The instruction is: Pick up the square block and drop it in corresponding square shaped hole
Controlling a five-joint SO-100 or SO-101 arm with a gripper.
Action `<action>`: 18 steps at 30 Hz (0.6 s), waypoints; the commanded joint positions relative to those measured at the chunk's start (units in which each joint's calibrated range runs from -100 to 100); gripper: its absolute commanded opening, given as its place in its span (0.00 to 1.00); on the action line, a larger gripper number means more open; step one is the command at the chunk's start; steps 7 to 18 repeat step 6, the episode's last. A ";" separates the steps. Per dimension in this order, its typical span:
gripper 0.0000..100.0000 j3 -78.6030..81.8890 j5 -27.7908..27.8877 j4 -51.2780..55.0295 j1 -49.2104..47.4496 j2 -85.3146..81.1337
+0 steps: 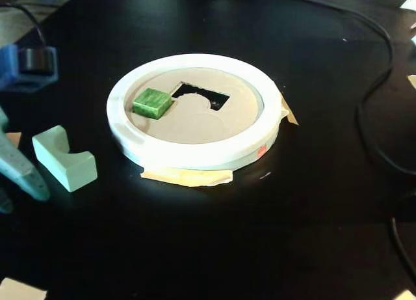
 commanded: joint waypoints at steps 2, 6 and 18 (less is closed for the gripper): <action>0.77 0.16 0.15 -1.18 1.07 -0.79; 0.77 0.16 0.15 -1.18 1.07 -0.79; 0.77 0.16 0.15 -1.18 1.07 -0.79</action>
